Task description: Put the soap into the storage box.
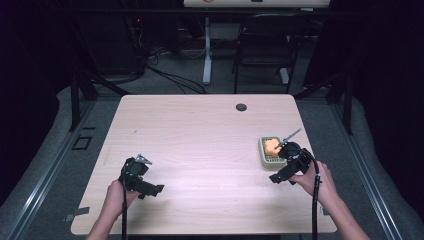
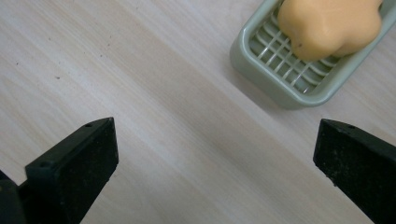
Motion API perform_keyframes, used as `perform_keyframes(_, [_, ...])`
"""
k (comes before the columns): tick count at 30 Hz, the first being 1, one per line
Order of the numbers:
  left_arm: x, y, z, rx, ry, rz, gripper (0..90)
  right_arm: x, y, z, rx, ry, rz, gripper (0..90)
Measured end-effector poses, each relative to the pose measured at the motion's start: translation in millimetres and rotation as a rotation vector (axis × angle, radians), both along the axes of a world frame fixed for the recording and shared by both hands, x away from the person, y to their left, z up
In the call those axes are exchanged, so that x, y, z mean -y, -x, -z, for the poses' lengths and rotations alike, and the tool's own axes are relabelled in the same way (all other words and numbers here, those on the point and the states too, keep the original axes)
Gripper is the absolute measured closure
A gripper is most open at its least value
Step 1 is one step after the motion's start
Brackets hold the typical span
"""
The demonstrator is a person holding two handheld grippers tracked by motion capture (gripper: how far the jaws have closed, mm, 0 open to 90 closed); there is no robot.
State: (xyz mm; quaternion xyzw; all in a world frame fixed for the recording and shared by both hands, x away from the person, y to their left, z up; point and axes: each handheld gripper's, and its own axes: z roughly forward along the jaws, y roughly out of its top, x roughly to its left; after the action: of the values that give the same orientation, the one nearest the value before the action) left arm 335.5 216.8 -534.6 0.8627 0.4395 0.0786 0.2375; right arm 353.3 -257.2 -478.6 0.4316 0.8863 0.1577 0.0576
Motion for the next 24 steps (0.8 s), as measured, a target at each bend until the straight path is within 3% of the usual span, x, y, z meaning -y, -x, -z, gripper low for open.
perform_keyframes(2, [0.1, -0.1, 0.1, 0.000, 0.000, -0.001, 0.0, 2.4, 3.6, 0.8, -0.007, 0.036, -0.017, 0.0])
perform_keyframes(9, [0.5, 0.0, 0.2, -0.001, -0.003, -0.001, 0.0, 7.8, 19.2, 11.7, -0.019, 0.012, -0.002, 0.0])
perform_keyframes(17, [0.7, 0.1, 0.1, -0.001, -0.002, 0.000, 0.0, 12.0, 30.1, 19.2, -0.042, 0.025, -0.010, 0.0])
perform_keyframes(24, [0.6, -0.3, 0.5, -0.005, -0.003, 0.003, 0.0, 18.9, 38.8, 35.7, -0.059, 0.019, 0.009, 0.0])
